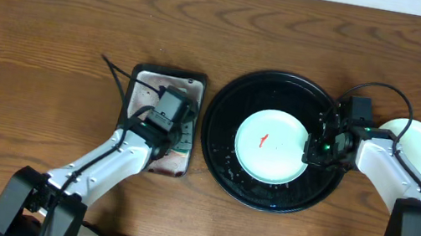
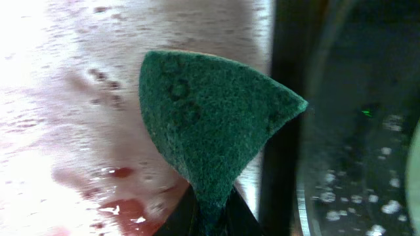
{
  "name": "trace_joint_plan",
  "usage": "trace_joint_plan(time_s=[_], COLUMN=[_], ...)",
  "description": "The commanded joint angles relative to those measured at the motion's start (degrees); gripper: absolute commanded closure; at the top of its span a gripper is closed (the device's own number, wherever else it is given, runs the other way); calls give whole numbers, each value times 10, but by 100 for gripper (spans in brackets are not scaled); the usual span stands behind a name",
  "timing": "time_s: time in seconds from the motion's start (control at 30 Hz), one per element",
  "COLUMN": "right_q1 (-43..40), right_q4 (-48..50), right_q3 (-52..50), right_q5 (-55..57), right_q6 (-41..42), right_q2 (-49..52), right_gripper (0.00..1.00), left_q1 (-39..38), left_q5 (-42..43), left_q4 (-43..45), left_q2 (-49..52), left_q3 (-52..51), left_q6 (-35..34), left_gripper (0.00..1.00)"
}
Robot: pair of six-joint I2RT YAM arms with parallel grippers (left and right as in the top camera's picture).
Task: Clean dirty plates on tray and stack at the side
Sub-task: 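Dip the sponge into the soapy water with the left gripper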
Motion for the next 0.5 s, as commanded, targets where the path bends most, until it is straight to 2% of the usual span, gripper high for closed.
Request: trace_joint_plan(time_s=[0.0, 0.47], right_q1=[7, 7], right_q4=[-1, -2], right_q3=[-4, -4], right_q5=[1, 3], right_q6=[-9, -10], right_q2=[3, 3], right_gripper=[99, 99], left_q1=[-19, -27], left_q5=[4, 5], left_q4=[16, 25], left_q2=[-1, -32], left_q3=[-1, 0], left_q6=[-9, -4], left_gripper=[93, 93])
